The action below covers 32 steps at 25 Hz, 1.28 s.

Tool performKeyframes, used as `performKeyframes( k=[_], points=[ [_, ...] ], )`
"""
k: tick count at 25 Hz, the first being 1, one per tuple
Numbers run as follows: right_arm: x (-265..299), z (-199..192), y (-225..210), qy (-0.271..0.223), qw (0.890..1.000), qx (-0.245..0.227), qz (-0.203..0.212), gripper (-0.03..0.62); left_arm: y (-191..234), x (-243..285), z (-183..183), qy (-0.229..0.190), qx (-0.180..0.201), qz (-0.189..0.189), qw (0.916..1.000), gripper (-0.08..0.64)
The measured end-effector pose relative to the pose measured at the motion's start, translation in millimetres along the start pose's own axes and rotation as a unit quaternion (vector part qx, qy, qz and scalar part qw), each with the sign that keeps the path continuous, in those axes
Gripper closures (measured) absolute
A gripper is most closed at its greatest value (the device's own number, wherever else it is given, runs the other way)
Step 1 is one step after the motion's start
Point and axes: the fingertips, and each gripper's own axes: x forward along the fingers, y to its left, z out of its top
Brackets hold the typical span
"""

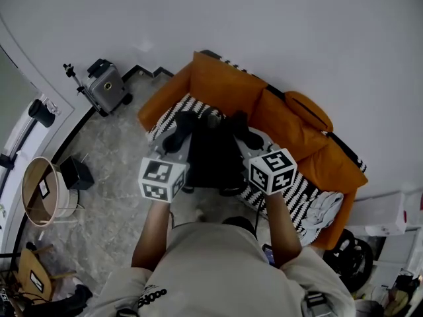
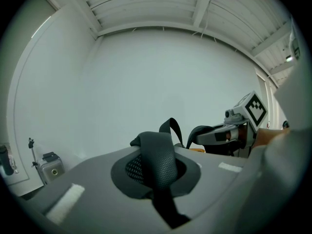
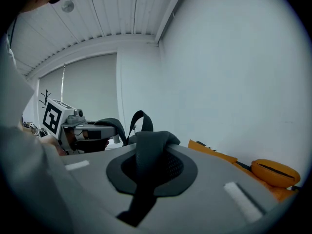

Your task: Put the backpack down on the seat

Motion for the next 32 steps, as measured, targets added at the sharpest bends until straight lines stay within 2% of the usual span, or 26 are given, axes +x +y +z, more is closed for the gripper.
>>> performKeyframes(
  k=[6, 14, 32],
  points=[
    [15.6, 8.1, -9.2, -0.003, 1.000, -0.001, -0.005, 0.578, 15.8, 18.1, 6.3, -0.003, 0.008, -0.011, 0.9999, 0.548],
    [40.4, 2.5, -34.6, 0.009, 1.000, 0.008, -0.003, 0.578, 31.2, 53.9, -2.7, 0.011, -0.001, -0.013, 0.9999, 0.548],
    [112.8, -18.0, -125.5, 0.060, 0.997, 0.042, -0.007, 0.578, 64.5, 167.1, -37.6, 0.073, -0.018, -0.031, 0.9967, 0.548]
  ],
)
